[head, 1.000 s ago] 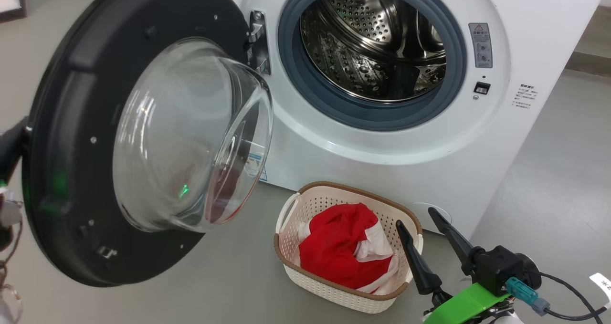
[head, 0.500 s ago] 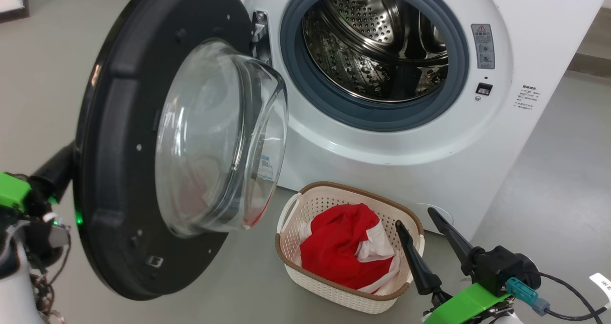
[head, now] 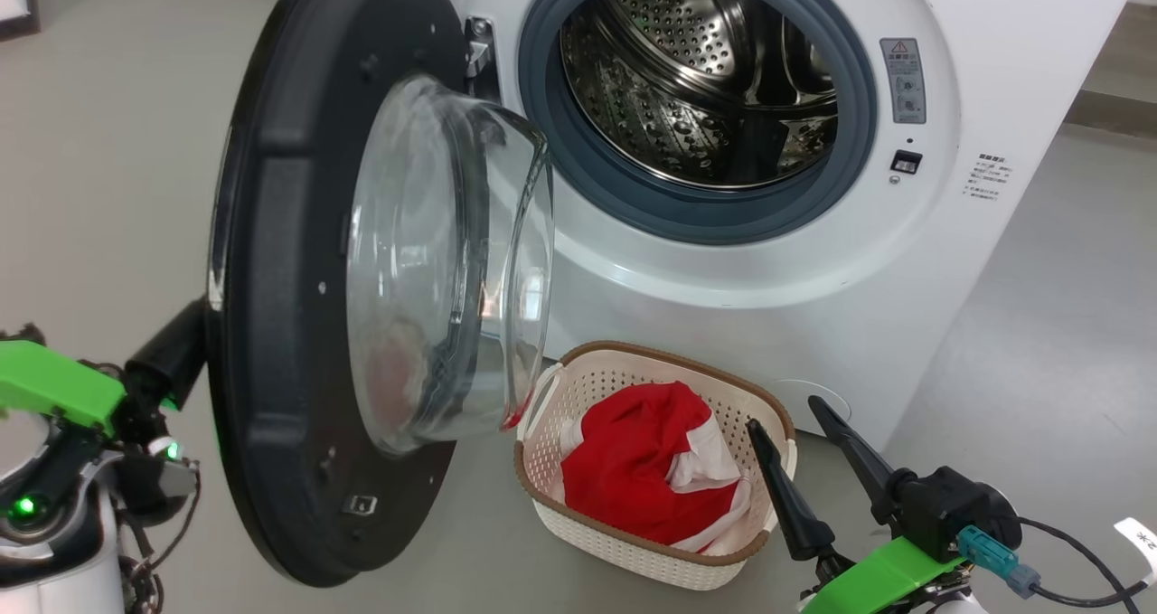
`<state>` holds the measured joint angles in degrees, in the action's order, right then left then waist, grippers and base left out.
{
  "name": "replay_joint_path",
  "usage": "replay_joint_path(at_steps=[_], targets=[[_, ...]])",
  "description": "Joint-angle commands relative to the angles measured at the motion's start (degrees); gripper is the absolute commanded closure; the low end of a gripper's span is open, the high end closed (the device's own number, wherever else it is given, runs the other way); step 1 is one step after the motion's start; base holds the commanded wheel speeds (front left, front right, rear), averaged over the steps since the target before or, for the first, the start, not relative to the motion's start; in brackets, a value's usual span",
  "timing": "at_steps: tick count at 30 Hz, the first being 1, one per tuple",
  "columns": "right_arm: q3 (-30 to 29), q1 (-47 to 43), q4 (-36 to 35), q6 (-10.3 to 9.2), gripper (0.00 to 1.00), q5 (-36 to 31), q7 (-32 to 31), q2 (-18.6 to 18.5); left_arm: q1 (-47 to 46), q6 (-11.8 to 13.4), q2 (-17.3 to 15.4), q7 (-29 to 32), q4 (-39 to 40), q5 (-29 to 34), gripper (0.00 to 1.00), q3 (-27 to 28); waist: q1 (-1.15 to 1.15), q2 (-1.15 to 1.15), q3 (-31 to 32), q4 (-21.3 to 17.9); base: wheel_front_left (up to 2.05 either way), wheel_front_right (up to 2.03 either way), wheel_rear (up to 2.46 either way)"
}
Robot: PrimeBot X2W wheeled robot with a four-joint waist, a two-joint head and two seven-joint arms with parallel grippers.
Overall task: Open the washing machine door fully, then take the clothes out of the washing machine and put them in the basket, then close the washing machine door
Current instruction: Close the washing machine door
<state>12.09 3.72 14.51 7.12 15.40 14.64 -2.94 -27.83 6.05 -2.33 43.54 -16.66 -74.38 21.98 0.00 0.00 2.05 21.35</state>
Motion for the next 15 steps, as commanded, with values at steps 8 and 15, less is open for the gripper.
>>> replay_joint_path(at_steps=[8,15], targets=[[1.28,1.9,-1.02,0.36,0.0,0.61,0.36,0.06,1.39,0.23,-0.56,-3.04,3.79,-6.08,1.0,-4.8,0.0,0.0,-0.58,-1.62,0.0,0.0,0.0],[1.05,1.95,-0.66,0.36,0.0,0.96,0.36,0.06,2.38,0.02,-0.55,-5.31,4.86,-8.9,1.0,-8.16,0.0,0.0,-1.01,-3.3,0.0,0.0,0.0]])
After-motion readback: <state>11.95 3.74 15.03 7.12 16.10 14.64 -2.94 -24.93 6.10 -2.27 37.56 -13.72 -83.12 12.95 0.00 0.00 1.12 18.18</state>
